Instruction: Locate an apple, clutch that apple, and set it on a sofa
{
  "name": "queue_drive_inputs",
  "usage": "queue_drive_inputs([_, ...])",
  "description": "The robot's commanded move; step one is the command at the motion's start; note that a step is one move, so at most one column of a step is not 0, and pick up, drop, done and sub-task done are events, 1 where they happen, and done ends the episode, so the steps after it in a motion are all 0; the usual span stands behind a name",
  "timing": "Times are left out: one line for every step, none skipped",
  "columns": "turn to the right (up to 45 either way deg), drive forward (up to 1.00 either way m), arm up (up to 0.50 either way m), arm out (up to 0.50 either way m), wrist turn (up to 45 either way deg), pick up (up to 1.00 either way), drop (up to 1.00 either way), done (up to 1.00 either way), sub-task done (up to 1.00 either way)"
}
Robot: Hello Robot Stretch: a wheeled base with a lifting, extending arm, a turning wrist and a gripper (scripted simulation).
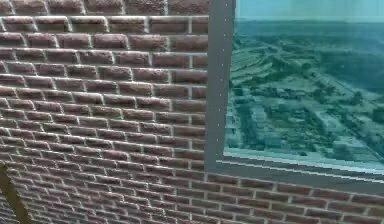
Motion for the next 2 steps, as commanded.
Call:
queue_drive_inputs([24.0,0.0,0.0,0.0,0.0,0.0,0.0,0.0,0.0])
queue_drive_inputs([-45.0,0.0,0.0,0.0,0.0,0.0,0.0,0.0,0.0])
